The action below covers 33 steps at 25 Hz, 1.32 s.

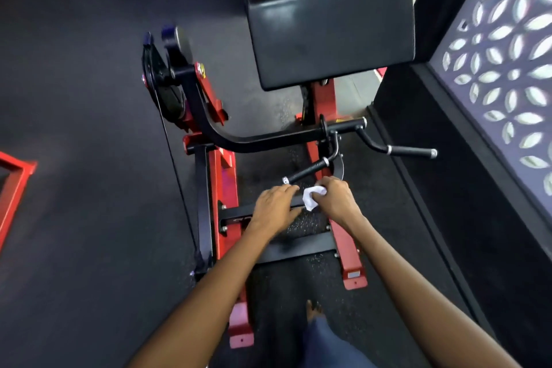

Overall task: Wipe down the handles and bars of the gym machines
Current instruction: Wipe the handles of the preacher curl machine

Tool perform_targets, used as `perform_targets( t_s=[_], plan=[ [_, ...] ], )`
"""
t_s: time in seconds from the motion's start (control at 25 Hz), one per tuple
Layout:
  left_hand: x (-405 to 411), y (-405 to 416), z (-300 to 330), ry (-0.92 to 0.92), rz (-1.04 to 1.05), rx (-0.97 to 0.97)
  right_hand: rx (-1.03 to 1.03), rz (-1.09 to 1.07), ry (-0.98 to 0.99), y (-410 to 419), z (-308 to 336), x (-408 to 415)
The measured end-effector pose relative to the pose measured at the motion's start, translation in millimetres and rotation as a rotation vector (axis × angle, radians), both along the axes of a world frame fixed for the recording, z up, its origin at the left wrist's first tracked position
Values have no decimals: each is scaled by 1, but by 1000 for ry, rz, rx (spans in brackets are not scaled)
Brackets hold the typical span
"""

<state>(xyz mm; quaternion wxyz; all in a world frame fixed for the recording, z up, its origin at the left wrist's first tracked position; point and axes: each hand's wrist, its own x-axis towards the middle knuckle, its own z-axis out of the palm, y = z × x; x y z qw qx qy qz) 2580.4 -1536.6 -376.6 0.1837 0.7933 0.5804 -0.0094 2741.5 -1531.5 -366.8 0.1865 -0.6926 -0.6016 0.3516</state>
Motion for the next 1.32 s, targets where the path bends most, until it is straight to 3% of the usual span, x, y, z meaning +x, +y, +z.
perform_targets(
  t_s=[0.24,0.44,0.6,0.8,0.88,0.96,1.04,1.12,1.32],
  plan=[
    [52,51,42,-261,10,158,35,-50,98,46,27,28],
    [50,108,50,-538,69,-101,-2,-145,306,76,34,49],
    [46,144,55,-673,167,-151,-13,-189,432,98,39,50],
    [30,193,59,-741,201,-222,-18,-369,697,128,63,29],
    [33,196,65,-747,218,-265,-21,-333,684,134,63,30],
    [33,201,72,-895,355,-405,-34,-291,651,140,60,27],
    [31,204,76,-1106,541,-731,-73,-338,743,146,58,26],
    [31,209,79,-1095,538,-870,-88,-387,840,152,60,28],
    [45,227,72,-1169,505,-597,-75,-348,852,164,70,33]
  ],
)
